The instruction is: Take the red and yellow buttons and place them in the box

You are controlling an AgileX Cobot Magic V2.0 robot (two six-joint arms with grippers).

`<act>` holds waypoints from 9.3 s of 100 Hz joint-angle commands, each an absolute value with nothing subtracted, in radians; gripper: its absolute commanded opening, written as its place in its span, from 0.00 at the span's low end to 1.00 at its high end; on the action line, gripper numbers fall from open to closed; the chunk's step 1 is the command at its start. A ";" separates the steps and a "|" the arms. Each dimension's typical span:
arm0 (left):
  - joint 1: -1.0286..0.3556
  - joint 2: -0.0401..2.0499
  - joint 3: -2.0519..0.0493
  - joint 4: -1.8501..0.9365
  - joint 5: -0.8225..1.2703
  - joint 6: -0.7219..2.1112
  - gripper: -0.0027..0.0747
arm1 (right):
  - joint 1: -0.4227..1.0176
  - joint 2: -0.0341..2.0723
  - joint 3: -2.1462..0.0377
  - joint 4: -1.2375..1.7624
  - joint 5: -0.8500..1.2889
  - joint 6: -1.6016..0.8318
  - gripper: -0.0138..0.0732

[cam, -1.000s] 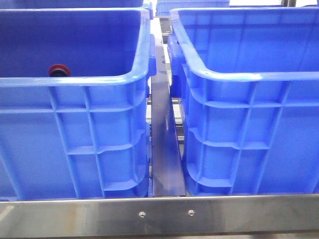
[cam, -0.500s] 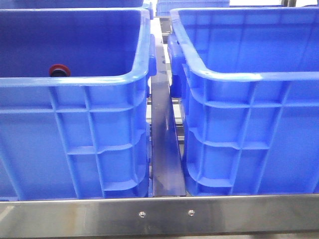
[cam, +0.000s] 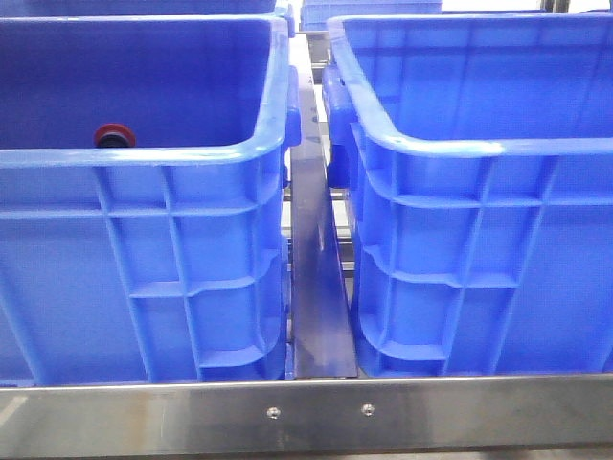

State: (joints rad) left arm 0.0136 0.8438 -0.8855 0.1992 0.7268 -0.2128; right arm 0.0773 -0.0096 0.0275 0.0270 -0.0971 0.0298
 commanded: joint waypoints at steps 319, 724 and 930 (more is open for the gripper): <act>-0.595 1.541 -1.431 0.553 0.808 -0.656 0.01 | 0.075 -0.036 0.015 0.018 -0.178 0.030 0.08; -1.146 1.424 -1.431 0.548 0.781 -0.439 0.01 | 0.172 1.146 -0.835 1.633 0.922 -0.907 0.39; -0.523 0.608 -0.820 0.774 0.918 -0.706 0.38 | 0.162 1.168 -0.835 1.633 0.071 -1.573 0.35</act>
